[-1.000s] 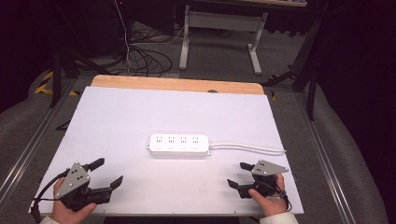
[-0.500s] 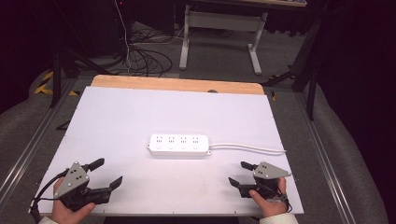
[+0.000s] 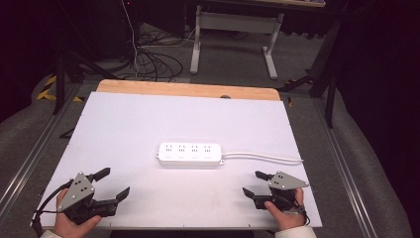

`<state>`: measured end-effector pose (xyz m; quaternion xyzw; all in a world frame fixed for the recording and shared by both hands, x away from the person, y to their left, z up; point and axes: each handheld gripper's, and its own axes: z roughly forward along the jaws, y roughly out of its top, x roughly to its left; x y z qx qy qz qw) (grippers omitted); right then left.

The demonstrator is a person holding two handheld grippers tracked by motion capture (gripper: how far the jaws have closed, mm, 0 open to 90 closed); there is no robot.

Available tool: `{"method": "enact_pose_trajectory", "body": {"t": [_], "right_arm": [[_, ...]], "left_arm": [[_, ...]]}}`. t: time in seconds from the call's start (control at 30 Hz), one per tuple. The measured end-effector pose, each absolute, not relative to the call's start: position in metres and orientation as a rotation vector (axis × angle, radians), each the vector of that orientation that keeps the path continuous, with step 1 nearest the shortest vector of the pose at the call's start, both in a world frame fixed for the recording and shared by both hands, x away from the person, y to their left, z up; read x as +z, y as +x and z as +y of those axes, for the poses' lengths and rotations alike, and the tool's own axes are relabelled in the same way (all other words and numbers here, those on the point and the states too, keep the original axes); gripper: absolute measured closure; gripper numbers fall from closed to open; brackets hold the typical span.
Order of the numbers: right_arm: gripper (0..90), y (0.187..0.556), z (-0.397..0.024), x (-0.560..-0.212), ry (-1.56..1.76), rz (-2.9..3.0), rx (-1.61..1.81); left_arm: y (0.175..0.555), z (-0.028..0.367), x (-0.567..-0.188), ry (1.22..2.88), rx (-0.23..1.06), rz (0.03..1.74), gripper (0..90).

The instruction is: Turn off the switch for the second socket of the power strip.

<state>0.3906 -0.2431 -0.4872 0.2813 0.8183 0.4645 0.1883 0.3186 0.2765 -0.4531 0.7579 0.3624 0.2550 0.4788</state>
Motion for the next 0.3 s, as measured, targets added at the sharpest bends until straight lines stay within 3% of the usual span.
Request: {"method": "enact_pose_trajectory", "body": {"t": [0.3], "right_arm": [[27.0, 0.3905, -0.2442, -0.4865, 0.791, 2.286, 1.311]], "left_arm": [[0.3204, 0.2781, -0.4542, 1.844, 0.618, 0.899, 15.5]]}}
